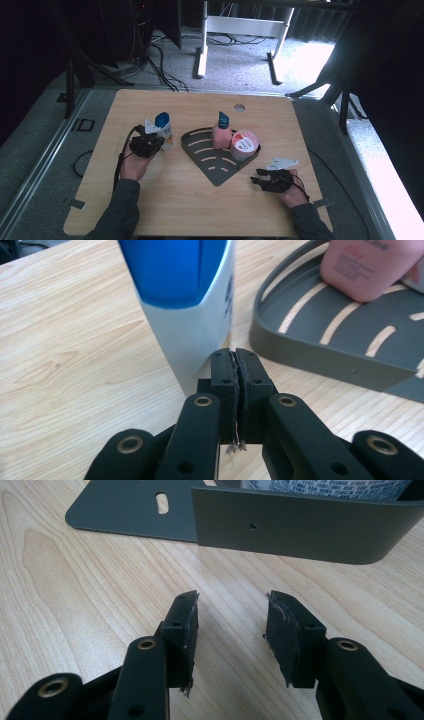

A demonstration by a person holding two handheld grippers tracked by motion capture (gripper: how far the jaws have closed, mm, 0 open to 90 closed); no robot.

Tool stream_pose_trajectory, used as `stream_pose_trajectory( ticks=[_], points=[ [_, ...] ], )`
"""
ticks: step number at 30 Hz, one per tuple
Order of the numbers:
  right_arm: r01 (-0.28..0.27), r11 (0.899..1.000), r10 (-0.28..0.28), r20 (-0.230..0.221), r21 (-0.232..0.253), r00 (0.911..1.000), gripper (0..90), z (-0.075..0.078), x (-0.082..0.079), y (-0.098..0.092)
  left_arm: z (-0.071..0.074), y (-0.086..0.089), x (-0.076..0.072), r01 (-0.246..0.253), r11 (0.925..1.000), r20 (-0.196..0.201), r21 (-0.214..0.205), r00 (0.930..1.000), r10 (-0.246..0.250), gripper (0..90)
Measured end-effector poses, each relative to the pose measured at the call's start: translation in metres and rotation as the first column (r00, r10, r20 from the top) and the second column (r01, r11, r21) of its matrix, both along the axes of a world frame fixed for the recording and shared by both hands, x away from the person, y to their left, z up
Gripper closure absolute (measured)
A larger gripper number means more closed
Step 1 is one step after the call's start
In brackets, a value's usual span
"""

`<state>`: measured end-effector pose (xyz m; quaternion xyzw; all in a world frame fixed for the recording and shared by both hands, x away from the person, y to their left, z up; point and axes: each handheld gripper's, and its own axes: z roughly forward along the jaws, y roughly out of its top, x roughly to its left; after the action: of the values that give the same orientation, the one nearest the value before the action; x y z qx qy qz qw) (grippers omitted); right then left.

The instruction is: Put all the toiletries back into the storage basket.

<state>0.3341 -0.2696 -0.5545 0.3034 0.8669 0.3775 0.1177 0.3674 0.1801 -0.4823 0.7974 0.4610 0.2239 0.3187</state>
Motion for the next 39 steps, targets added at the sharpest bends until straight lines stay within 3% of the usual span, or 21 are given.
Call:
stream_pose_trajectory(
  ticks=[5, 7, 14, 21, 31, 39],
  points=[
    [0.0, 1.0, 0.0, 0.0, 0.0, 1.0, 55.6, 0.0, 0.0, 0.0, 0.0, 0.009, 0.001, -0.014, 0.9999, -0.007, 0.001, 0.9999, 0.014, 86.8],
    [0.0, 1.0, 0.0, -0.001, 0.001, 1.0, 55.6, 0.0, 0.0, 0.0, -0.001, 0.015, -0.002, 0.018, 0.9998, -0.018, -0.011, 0.9997, -0.018, 81.2],
    [0.001, 1.0, -0.001, -0.001, 0.0, 1.0, 55.6, 0.0, 0.0, 0.0, 0.001, 0.022, -0.002, 0.041, 0.9982, -0.018, -0.044, 0.999, -0.042, 65.1],
    [0.001, 1.0, -0.001, -0.001, 0.001, 1.0, 55.6, 0.0, 0.0, 0.0, 0.006, 0.026, -0.001, 0.043, 0.9973, -0.015, -0.06, 0.9989, -0.044, 58.4],
    [0.001, 1.0, -0.001, -0.001, 0.001, 1.0, 55.6, 0.0, 0.0, 0.0, 0.013, 0.027, 0.006, 0.029, 0.9985, -0.004, -0.047, 0.9996, -0.029, 43.7],
    [0.0, 1.0, 0.0, -0.001, 0.001, 1.0, 55.6, 0.0, 0.0, 0.0, 0.021, 0.025, 0.017, 0.023, 0.9987, 0.018, -0.045, 0.9996, -0.022, 39.6]
  ],
)
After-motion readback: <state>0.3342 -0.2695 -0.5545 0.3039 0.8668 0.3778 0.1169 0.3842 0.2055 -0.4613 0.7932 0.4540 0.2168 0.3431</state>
